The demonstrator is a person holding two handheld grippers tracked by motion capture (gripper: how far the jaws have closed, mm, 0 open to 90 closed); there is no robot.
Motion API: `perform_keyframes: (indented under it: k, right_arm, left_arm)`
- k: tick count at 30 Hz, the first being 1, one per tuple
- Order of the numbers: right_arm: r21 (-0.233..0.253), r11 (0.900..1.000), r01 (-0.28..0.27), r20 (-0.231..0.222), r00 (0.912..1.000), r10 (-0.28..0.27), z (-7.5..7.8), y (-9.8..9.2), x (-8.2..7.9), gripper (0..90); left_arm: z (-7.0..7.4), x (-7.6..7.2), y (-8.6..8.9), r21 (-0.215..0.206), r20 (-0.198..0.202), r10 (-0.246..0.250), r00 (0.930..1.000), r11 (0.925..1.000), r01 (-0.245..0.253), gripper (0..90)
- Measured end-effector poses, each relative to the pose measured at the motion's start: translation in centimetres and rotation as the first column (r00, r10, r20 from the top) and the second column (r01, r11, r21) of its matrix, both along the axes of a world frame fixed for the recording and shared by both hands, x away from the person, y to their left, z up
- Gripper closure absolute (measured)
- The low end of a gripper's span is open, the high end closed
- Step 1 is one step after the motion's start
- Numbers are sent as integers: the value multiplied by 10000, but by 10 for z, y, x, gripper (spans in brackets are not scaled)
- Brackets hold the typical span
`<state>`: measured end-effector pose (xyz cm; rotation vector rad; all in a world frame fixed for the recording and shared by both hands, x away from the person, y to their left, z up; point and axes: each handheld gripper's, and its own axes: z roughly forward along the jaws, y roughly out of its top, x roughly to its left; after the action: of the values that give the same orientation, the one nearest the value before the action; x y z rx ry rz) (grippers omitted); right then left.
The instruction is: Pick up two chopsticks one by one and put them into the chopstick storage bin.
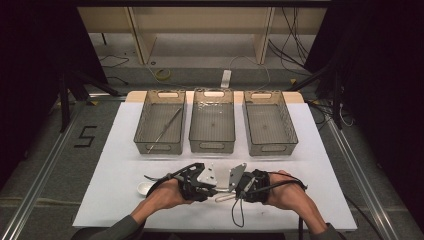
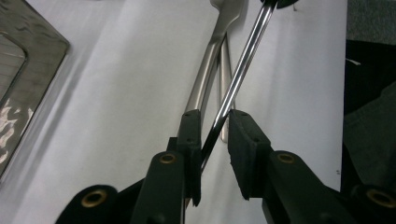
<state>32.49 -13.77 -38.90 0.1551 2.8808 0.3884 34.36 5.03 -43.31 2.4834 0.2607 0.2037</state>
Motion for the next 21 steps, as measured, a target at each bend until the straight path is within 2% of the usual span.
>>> perform_keyframes:
  k: [4,9,12,14,16,17,18,20,21]
  right_arm:
    - [58,9997,-251,-32,9997,251,0,0,-1,853]
    - [25,9993,-364,-1,9993,364,0,-2,-1,832]
    - [135,9998,-127,106,9999,125,1,-5,2,817]
    - [330,9994,52,6,10000,-52,3,-8,4,805]
    - [829,9954,479,-47,9988,-477,5,-10,6,743]
    - [1054,9926,608,-155,9981,-595,7,-11,7,680]
    - [1270,9890,752,-103,9972,-745,8,-12,8,615]
    - [1717,9786,1133,-7,9934,-1149,12,-15,9,574]
    - [2054,9704,1272,-116,9918,-1276,13,-16,10,525]
  left_arm:
    - [0,-4,-2,328,69,-313,9995,9990,310,791]
    - [0,-6,-3,356,-203,-791,9967,9962,798,828]
    - [0,-8,-5,329,-309,-944,9950,9949,955,854]
    - [1,-8,-4,254,-353,-814,9961,9963,823,857]
    - [4,-5,-1,115,-472,-588,9972,9982,594,858]
    - [5,-3,0,119,-432,-388,9983,9992,393,859]
    - [6,-1,3,119,-428,-209,9989,9997,214,859]
    - [8,3,8,119,-320,222,9992,9997,-218,859]
    - [9,6,11,117,-324,423,9986,9990,-420,859]
